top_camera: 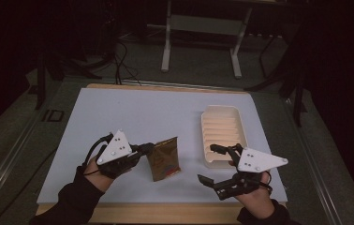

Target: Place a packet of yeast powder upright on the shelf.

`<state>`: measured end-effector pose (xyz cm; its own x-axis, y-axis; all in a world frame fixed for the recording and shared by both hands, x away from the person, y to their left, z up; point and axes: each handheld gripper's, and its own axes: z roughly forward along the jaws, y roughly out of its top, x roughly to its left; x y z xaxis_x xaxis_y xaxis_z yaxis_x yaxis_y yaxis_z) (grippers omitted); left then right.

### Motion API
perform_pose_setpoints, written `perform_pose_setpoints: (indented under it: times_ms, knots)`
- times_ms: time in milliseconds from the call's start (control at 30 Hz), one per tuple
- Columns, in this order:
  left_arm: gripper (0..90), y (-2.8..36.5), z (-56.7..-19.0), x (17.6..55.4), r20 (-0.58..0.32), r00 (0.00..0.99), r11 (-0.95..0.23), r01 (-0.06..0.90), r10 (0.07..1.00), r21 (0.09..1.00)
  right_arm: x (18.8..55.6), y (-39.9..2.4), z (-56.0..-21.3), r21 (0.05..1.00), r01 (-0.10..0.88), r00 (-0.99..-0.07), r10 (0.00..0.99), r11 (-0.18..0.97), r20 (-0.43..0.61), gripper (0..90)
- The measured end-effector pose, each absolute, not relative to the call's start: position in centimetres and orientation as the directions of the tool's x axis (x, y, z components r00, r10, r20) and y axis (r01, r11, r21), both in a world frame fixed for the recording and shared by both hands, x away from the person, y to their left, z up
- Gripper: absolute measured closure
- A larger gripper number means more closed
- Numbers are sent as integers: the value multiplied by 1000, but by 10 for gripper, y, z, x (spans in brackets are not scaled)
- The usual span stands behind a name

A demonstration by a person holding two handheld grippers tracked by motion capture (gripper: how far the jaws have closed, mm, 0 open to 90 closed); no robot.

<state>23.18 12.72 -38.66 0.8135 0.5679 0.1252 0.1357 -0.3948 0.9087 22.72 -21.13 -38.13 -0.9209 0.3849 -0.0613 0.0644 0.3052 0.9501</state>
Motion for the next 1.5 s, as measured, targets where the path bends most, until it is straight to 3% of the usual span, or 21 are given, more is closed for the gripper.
perform_pose_setpoints:
  times_ms: [567, 733, 800, 900, 1233, 1267, 1433, 1500]
  knots:
    - [900, 103, -374, 218, 105, 869, -368, 93, 484, 925, 271, -174, -404, 913, 166, -939, 341, 372, 32, 236]
    - [900, 98, -369, 214, 99, 878, -355, 84, 468, 931, 270, -173, -408, 896, 177, -963, 261, 408, 71, 517]
    - [900, 95, -369, 213, 110, 876, -365, 79, 469, 928, 266, -172, -408, 892, 134, -969, 247, 431, 27, 652]
    - [900, 95, -370, 214, 105, 874, -363, 86, 475, 928, 264, -172, -406, 878, 121, -977, 214, 463, 22, 773]
    - [898, 100, -371, 221, 44, 888, -334, 126, 459, 934, 269, -174, -400, 861, 139, -986, 146, 489, 76, 847]
    - [890, 100, -371, 221, 30, 887, -326, 137, 460, 935, 269, -174, -399, 860, 137, -986, 149, 492, 72, 848]
    - [583, 102, -375, 218, 33, 873, -301, 132, 487, 944, 270, -175, -399, 857, 139, -985, 157, 496, 70, 855]
    - [536, 105, -376, 219, 4, 872, -282, 154, 490, 947, 271, -177, -398, 860, 145, -985, 157, 489, 76, 856]
